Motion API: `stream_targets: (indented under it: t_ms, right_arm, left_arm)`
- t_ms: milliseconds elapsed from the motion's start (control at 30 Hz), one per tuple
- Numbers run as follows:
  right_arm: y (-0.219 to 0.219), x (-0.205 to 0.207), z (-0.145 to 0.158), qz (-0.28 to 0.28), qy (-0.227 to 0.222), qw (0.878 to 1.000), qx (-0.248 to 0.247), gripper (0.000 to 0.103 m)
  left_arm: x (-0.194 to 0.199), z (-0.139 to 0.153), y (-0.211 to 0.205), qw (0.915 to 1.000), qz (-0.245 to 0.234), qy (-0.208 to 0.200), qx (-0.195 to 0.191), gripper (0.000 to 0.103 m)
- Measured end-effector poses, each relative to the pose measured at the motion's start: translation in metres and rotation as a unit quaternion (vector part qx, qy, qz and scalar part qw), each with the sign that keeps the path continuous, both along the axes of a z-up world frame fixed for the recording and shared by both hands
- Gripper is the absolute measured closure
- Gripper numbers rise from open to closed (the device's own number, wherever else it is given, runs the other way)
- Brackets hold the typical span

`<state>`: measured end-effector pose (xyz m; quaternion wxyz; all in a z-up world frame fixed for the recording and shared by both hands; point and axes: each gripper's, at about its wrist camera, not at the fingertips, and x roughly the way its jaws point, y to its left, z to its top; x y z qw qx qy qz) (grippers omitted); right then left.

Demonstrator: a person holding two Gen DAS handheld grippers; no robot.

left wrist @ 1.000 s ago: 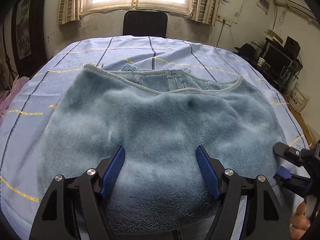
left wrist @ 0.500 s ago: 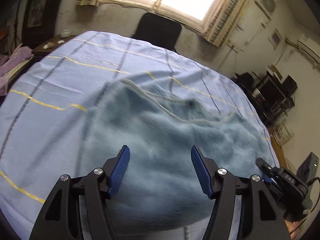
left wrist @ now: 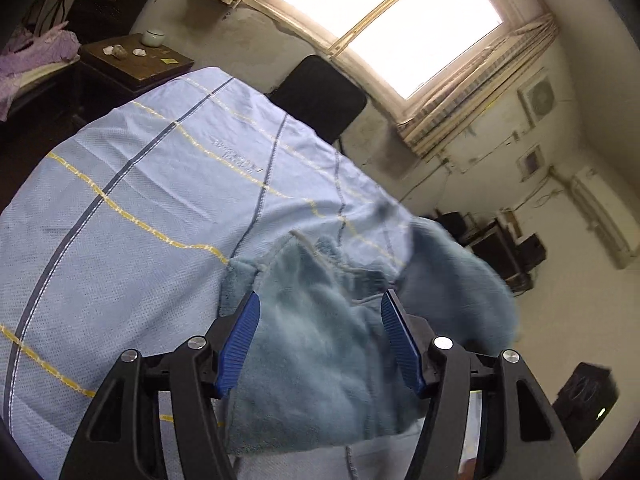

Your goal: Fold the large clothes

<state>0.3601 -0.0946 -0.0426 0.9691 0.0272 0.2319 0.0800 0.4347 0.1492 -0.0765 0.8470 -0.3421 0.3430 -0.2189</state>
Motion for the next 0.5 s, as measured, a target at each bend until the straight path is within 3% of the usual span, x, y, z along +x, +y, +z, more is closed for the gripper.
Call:
stream_targets:
  t_ms: [167,367,500]
  right_arm:
    - [0.065,-0.010,-0.025,0.074,0.002,0.994,-0.076,0.086]
    - [0.096,-0.020,-0.055,0.119,0.016,0.983,-0.137,0.086]
    - [0.091,-0.022,-0.060,0.126,0.019,0.982,-0.142,0.086]
  left_arm:
    - [-0.004,0.002,-0.003,0.9959,-0.057,-0.017,-0.069,0.039]
    - [0.009,-0.019,-0.027,0.9938,-0.090,0.021,-0.063,0.039]
    - [0.020,-0.031,-0.028,0.9934,-0.088,0.038,-0.063,0.038]
